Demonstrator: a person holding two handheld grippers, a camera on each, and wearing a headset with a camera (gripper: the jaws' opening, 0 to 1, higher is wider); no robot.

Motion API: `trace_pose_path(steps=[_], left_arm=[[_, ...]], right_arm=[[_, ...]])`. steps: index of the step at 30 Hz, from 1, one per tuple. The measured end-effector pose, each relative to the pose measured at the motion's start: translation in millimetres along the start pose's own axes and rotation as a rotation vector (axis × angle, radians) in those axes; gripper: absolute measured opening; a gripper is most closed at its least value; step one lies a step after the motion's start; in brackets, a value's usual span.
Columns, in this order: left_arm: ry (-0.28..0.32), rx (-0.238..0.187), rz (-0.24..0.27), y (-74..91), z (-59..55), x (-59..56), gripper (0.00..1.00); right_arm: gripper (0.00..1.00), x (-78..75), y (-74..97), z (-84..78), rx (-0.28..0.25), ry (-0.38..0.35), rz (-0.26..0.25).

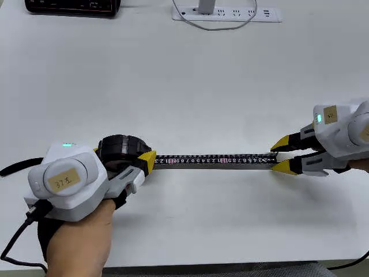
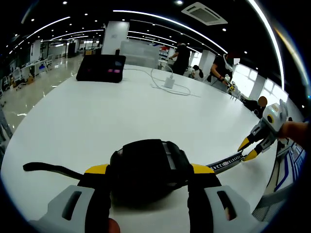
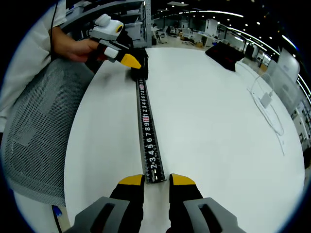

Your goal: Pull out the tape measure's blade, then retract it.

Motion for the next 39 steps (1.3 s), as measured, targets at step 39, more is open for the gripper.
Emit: trace_pose_path(steps=[39], left_arm=[[0.060,-0.006,0.004,-0.9,1.7,1.9,0.60]], right_arm=[[0.11,3.0,-3.9,-3.3,0.099,0.039,0.041]])
Point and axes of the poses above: the centre of the closed fingertips' face, and the gripper's own axes: y roughly backward along the fingers, x roughly to its left, z roughly out of its top, the point moved 1 cm from there along y, roughly backward along the fingers, and after that the axes turned 4 degrees about y, right-handed, at the moved point
